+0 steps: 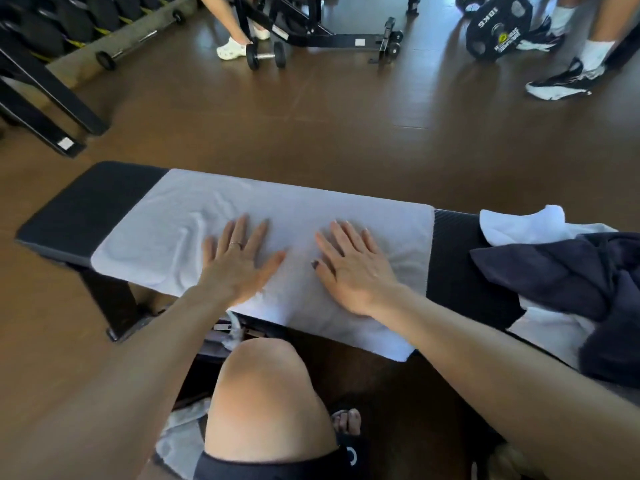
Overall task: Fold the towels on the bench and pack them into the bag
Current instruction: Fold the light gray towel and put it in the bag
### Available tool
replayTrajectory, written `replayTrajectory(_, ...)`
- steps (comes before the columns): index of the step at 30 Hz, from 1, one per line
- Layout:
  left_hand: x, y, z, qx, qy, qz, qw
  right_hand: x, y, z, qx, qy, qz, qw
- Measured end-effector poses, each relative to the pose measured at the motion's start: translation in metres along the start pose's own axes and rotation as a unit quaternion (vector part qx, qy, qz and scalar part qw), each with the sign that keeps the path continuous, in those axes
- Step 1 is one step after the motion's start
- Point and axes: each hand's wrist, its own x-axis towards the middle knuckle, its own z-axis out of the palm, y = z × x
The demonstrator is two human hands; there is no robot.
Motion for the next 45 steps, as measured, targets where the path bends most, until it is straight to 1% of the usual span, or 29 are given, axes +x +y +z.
replayTrajectory(3,-0.002,-0.006,0.001,-0.035,0.005,0.009,0.999,-0.004,0.006,0.004,-0.027,0.008,0.01,1.0)
replayTrajectory(4,-0.002,-0.007,-0.003,-0.046,0.017,0.003,0.999,-0.004,0.007,0.002,-0.03,0.006,0.012,0.999)
replayTrajectory(6,0.0,-0.014,-0.011,-0.033,0.055,-0.023,0.998,-0.003,0.002,-0.002,-0.035,0.015,0.009,0.999)
replayTrajectory(7,0.0,-0.021,-0.011,-0.017,0.057,-0.042,0.997,-0.004,-0.002,-0.003,-0.039,0.028,-0.001,0.999)
replayTrajectory(9,-0.001,-0.038,-0.009,0.0,0.013,-0.071,0.997,-0.011,-0.01,-0.001,-0.043,0.03,-0.033,0.998)
replayTrajectory(11,-0.002,-0.049,-0.004,-0.006,-0.025,-0.075,0.997,-0.02,-0.012,0.004,-0.043,0.005,-0.044,0.998)
replayTrajectory(16,-0.003,-0.047,-0.002,-0.013,-0.01,-0.072,0.997,-0.031,0.008,0.006,-0.052,0.0,-0.034,0.998)
replayTrajectory(19,-0.003,-0.049,-0.002,-0.014,-0.019,-0.074,0.997,-0.043,0.02,0.006,-0.058,0.0,-0.033,0.998)
replayTrajectory(22,-0.008,-0.037,-0.011,-0.025,-0.029,-0.073,0.997,-0.046,0.032,-0.003,-0.024,0.011,0.002,1.0)
replayTrajectory(23,-0.01,-0.026,-0.016,-0.027,-0.026,-0.052,0.998,-0.043,0.039,-0.007,-0.004,0.028,0.026,0.999)
replayTrajectory(24,-0.014,-0.011,-0.021,-0.028,-0.019,-0.013,0.999,-0.038,0.047,-0.01,0.014,0.045,0.057,0.997)
replayTrajectory(26,-0.028,0.027,-0.031,-0.031,-0.007,0.101,0.994,-0.025,0.068,-0.017,0.023,0.064,0.127,0.99)
replayTrajectory(27,-0.038,0.048,-0.034,-0.026,-0.006,0.169,0.985,-0.019,0.078,-0.019,0.015,0.069,0.162,0.984)
replayTrajectory(28,-0.048,0.069,-0.036,-0.013,-0.013,0.239,0.971,-0.013,0.088,-0.023,0.01,0.066,0.194,0.979)
replayTrajectory(30,-0.071,0.107,-0.035,0.024,-0.028,0.353,0.935,-0.005,0.101,-0.031,0.044,0.051,0.246,0.967)
replayTrajectory(32,-0.089,0.136,-0.025,0.086,-0.007,0.427,0.9,0.001,0.111,-0.039,0.087,0.043,0.276,0.956)
replayTrajectory(34,-0.101,0.156,-0.011,0.169,0.035,0.449,0.877,0.004,0.118,-0.043,0.104,0.036,0.294,0.95)
replayTrajectory(36,-0.109,0.167,0.0,0.229,0.062,0.419,0.876,0.008,0.122,-0.045,0.105,0.036,0.3,0.947)
replayTrajectory(39,-0.115,0.173,0.007,0.232,0.071,0.385,0.891,0.01,0.127,-0.043,0.099,0.053,0.289,0.951)
replayTrajectory(41,-0.116,0.174,0.008,0.227,0.073,0.39,0.889,0.009,0.131,-0.042,0.108,0.076,0.279,0.951)
replayTrajectory(43,-0.115,0.174,0.004,0.226,0.075,0.402,0.884,0.011,0.133,-0.041,0.133,0.09,0.273,0.949)
replayTrajectory(45,-0.114,0.172,0.002,0.209,0.088,0.408,0.884,0.014,0.133,-0.044,0.192,0.113,0.281,0.934)
